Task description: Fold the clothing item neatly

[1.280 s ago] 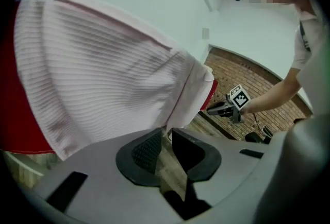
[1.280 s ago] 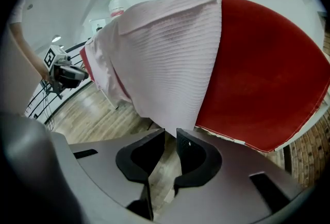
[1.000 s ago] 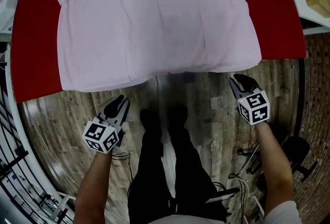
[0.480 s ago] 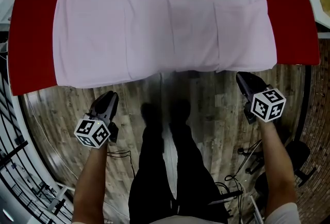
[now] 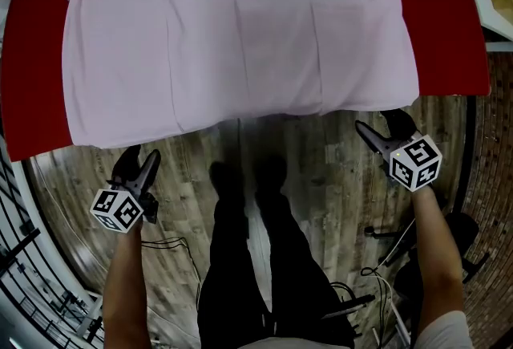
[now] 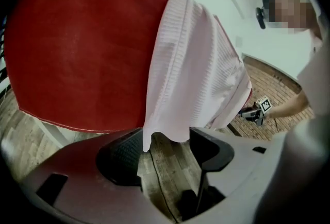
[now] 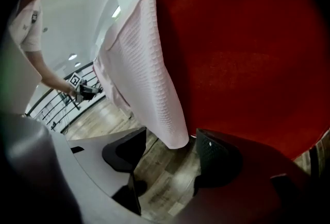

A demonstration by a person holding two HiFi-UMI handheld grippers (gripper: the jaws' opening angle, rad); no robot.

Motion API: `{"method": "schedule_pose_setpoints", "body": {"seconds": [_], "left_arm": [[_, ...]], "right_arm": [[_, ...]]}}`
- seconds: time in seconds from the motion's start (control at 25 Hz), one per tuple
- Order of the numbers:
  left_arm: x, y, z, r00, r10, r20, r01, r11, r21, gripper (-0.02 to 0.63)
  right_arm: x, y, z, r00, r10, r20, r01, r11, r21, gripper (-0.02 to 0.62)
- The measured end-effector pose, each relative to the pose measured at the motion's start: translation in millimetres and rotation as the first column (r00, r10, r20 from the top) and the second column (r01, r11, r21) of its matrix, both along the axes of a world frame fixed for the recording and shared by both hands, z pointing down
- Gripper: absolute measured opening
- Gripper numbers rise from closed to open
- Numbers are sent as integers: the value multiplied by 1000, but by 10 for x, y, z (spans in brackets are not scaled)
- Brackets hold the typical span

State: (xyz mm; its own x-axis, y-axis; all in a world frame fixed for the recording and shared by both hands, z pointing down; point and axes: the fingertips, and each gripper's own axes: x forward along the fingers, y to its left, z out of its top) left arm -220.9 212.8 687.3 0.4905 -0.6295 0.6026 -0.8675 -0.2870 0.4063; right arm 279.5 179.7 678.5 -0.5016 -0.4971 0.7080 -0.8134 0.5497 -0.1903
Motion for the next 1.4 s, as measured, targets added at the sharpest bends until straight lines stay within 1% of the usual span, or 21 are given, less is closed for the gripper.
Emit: {"method": "schedule_pose_setpoints", "body": {"seconds": [0.08, 0.16, 0.28, 0.36, 0.6, 0.76, 0.84, 0.92, 1.08, 1.2, 1.32, 1.36, 1.4], "left_arm": [[-41, -21, 27, 999, 38, 26, -38, 999, 3, 278], [-58, -49, 61, 995, 79, 56, -79, 997, 7, 299], [-34, -67, 168, 987, 134, 88, -134, 991, -11, 308], [-18, -64, 228, 985, 148, 91, -146, 989, -25, 308], [-32, -145, 338, 988, 136, 69, -133, 990, -45, 308], [29, -252, 387, 989, 138, 45, -137, 990, -43, 307], [115, -305, 415, 988, 152, 30, -151, 988, -39, 307], [205, -338, 439, 986, 165, 16, -164, 986, -37, 307], [301, -396, 470, 987, 161, -13, -162, 986, -37, 305], [355, -400, 492, 984, 177, -20, -177, 983, -42, 302], [349, -424, 501, 984, 178, -13, -178, 983, -43, 270], [335, -436, 505, 985, 172, -7, -173, 984, -45, 229], [318, -447, 507, 986, 164, -1, -164, 985, -45, 168]], "right_arm": [[15, -19, 24, 998, -50, -35, 50, 999, 4, 285], [17, -67, 50, 995, -81, -50, 81, 997, 5, 295], [-22, -163, 75, 993, -106, -53, 106, 994, 10, 298], [-75, -208, 91, 992, -119, -48, 119, 993, 8, 298], [-222, -268, 219, 981, -178, -77, 177, 984, -22, 298], [-358, -308, 339, 974, -212, -84, 209, 977, -42, 296], [-397, -332, 396, 970, -225, -93, 221, 974, -50, 296], [-396, -361, 444, 969, -223, -105, 218, 974, -57, 296], [-404, -419, 515, 973, -200, -113, 195, 979, -60, 296], [-440, -412, 581, 972, -201, -121, 194, 979, -67, 295], [-472, -412, 662, 973, -198, -123, 189, 979, -80, 295], [-479, -407, 690, 973, -195, -121, 185, 979, -88, 295], [-489, -399, 715, 974, -192, -117, 181, 979, -96, 293]]}}
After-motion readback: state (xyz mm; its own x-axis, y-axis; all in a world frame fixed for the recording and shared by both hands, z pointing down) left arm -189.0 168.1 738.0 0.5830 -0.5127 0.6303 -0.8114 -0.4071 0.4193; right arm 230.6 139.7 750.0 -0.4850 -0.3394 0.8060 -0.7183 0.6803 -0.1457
